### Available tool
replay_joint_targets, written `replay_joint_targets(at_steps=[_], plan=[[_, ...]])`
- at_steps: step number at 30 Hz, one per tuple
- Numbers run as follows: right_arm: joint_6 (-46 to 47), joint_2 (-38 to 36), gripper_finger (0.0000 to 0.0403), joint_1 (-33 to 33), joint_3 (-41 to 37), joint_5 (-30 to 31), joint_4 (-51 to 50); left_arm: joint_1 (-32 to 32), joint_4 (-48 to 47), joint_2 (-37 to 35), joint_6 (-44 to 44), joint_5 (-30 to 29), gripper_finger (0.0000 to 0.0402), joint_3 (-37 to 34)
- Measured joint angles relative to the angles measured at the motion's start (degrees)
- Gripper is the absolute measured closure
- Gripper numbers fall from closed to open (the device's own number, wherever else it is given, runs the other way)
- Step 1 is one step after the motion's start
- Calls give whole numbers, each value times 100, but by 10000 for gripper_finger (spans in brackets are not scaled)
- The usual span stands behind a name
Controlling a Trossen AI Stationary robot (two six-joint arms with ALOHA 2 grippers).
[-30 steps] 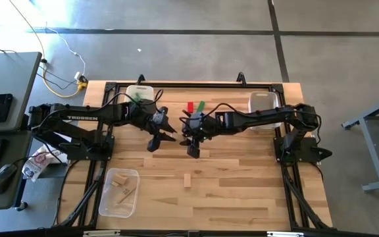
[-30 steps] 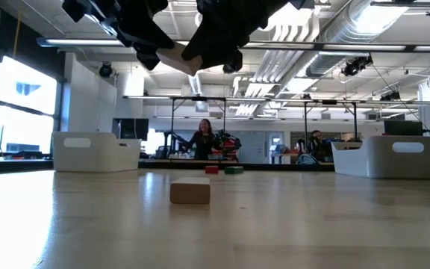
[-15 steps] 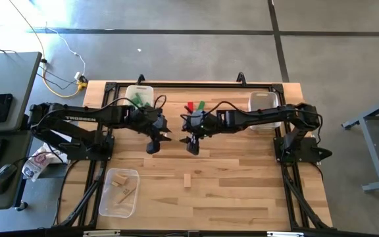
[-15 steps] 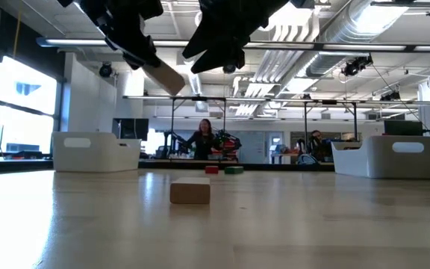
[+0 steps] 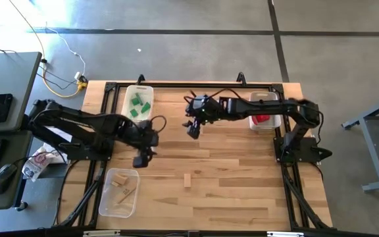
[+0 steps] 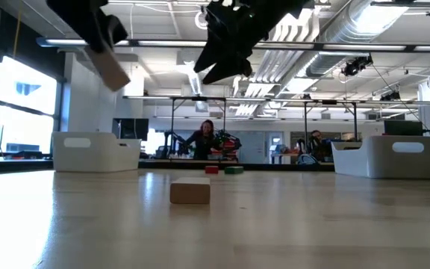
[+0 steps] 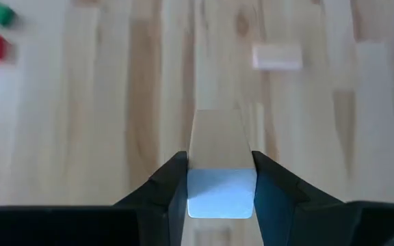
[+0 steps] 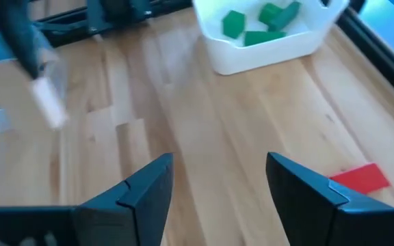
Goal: Sort & place blocks by color
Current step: Put the brown block into the transparent bin
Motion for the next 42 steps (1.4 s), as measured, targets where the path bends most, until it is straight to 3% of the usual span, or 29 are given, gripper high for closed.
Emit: replay_joint_targets(at_steps=[8,16,24,38,42], plan=[[-6,0,183,-423,0,317,-16,-938,-1150,0,-1333,185,295,2],[325,0,183,-868,0,800,-64,-1953,-1160,0,-2714,323,295,-56],[931,0,183,-1292,0,780,-301,-2753,-1137,0,-4240,325,295,-488],[1124,167,183,-1426,0,782,-485,-3289,-908,2,-5222,564,290,-1193],[1318,240,183,-1483,0,799,-394,-3301,-890,2,-5606,885,285,-1205]])
